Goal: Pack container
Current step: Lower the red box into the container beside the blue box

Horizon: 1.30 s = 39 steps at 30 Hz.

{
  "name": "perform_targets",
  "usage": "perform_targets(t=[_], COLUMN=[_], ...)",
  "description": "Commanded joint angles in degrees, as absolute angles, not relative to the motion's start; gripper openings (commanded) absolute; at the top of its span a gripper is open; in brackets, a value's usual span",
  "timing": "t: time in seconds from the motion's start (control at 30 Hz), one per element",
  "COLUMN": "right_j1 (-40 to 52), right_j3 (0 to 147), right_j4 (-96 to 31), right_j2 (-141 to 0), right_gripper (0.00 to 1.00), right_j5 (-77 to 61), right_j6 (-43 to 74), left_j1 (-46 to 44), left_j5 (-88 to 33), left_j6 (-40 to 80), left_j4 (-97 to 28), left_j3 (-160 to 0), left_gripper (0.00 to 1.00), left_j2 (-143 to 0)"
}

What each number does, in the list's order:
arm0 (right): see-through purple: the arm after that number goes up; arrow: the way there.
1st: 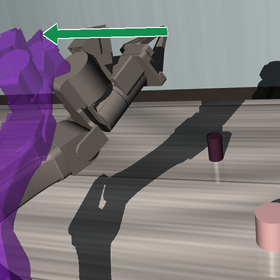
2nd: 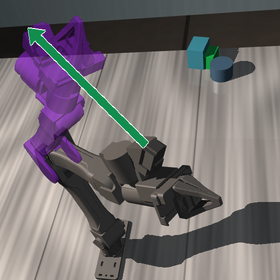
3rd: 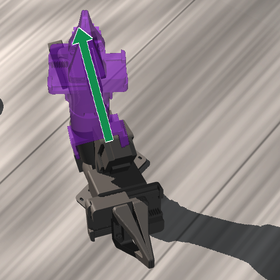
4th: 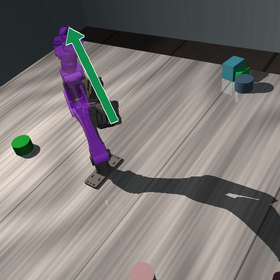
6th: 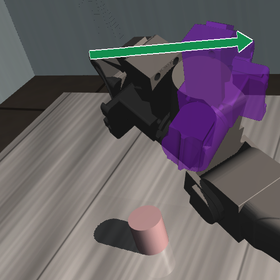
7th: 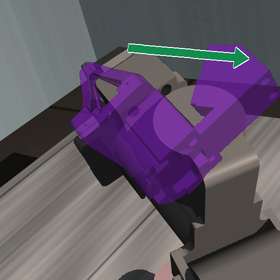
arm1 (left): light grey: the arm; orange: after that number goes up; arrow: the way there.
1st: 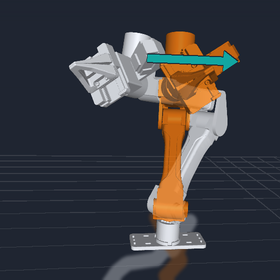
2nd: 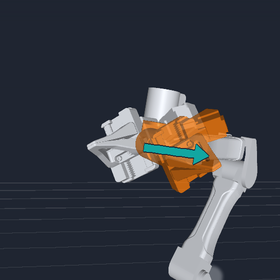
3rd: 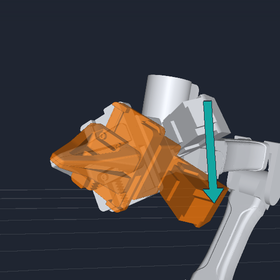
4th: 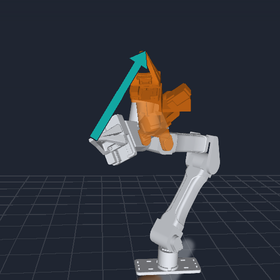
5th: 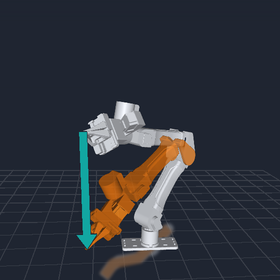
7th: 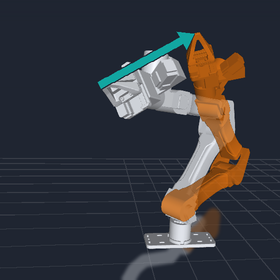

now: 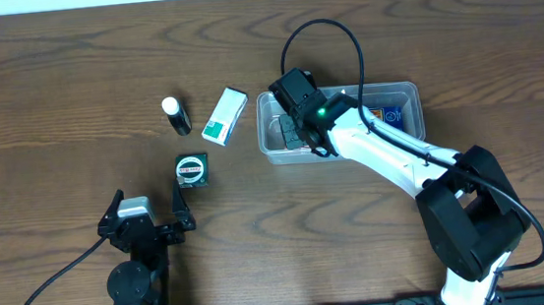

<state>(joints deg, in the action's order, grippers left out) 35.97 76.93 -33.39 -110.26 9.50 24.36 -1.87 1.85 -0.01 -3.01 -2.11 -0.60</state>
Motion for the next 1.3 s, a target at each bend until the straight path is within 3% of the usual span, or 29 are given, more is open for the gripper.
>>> perform_targets(t=[0.0, 1.27], right_j1=[36.18, 33.89], right_j3=[77.97, 77.84], right_j4=[-34.15, -33.8], right_j2=[-110.0, -113.6], right_gripper=[0.01, 0.01], right_j5=[9.63, 5.32], right_j6=[24.14, 24.77], left_j1=[-1.52, -1.52], left_j5=[2.11, 2.11], left_j6=[-0.38, -0.4], left_j4=[-3.97, -3.97], left_j3=[-0.25, -0.25], left_gripper=[0.98, 0.98], left_j2=[-0.32, -0.32])
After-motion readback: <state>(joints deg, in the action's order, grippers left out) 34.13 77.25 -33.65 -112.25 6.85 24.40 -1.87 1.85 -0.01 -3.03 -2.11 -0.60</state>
